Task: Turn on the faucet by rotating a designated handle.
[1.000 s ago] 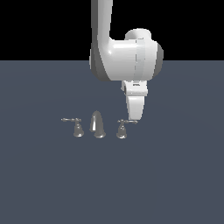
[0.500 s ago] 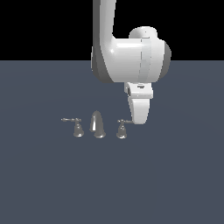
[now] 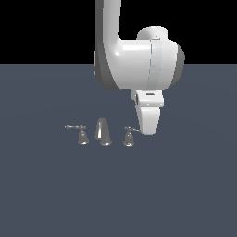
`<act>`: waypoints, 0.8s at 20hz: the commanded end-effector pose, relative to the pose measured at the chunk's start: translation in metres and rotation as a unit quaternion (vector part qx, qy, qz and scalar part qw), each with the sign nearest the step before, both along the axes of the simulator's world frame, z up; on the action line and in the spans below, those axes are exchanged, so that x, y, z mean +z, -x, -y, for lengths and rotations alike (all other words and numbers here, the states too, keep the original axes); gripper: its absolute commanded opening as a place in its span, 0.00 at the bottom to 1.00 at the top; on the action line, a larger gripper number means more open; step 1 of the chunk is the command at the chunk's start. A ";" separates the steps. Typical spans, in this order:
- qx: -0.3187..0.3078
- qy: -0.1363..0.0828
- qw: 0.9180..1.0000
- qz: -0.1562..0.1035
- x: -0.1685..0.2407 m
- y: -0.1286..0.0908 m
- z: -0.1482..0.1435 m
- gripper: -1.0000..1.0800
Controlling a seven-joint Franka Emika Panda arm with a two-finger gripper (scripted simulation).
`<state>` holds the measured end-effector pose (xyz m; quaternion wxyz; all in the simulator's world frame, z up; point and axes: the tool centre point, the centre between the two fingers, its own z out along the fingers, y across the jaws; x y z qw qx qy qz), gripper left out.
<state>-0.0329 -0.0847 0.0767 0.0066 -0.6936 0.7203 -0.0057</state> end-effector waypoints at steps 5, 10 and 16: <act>-0.002 0.000 1.000 -0.008 0.000 0.029 -0.004 0.00; -0.009 0.001 1.000 -0.006 -0.001 0.035 0.001 0.00; -0.006 0.001 1.000 -0.008 -0.001 0.048 -0.025 0.00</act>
